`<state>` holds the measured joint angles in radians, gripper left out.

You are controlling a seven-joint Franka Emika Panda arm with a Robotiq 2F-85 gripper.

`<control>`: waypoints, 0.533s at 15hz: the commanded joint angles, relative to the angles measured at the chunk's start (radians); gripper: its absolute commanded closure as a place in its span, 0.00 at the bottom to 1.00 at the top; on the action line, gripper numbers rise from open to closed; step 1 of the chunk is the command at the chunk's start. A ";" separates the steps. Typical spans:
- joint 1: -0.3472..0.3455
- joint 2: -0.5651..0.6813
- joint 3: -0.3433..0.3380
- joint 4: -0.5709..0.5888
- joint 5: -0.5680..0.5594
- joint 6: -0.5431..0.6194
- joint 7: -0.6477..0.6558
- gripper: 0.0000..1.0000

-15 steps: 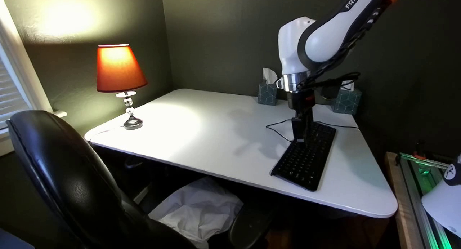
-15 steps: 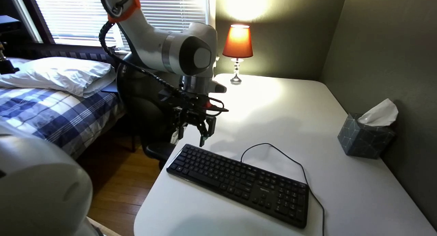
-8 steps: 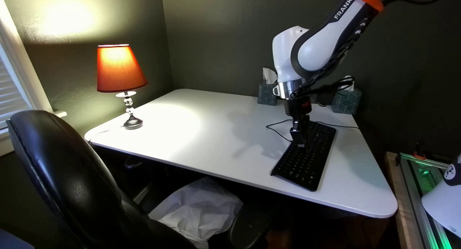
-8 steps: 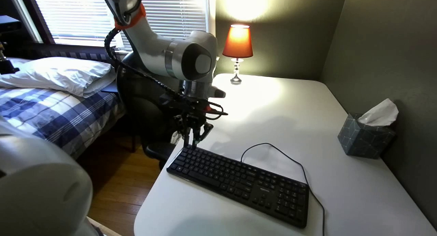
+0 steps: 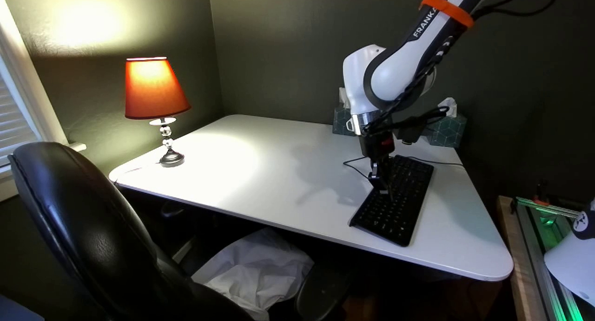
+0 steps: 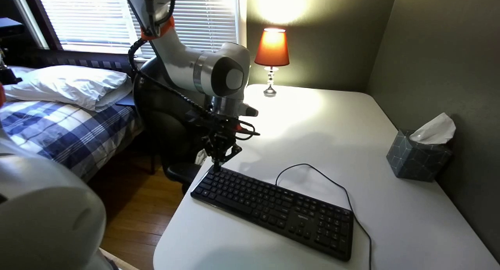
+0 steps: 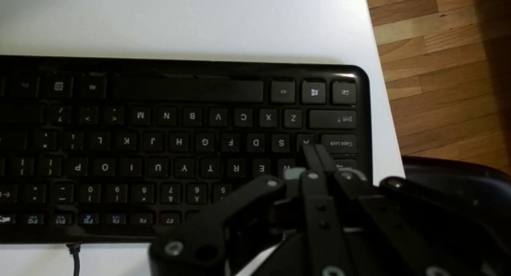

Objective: Press number 3 on the keyboard

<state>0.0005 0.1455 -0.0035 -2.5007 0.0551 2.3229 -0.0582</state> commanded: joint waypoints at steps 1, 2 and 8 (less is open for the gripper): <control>0.003 0.058 0.011 0.045 0.012 0.001 0.020 1.00; 0.003 0.068 0.012 0.053 0.010 0.000 0.022 1.00; -0.003 0.061 0.009 0.051 -0.001 -0.002 0.007 0.99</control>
<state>0.0009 0.2062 0.0030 -2.4514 0.0557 2.3229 -0.0523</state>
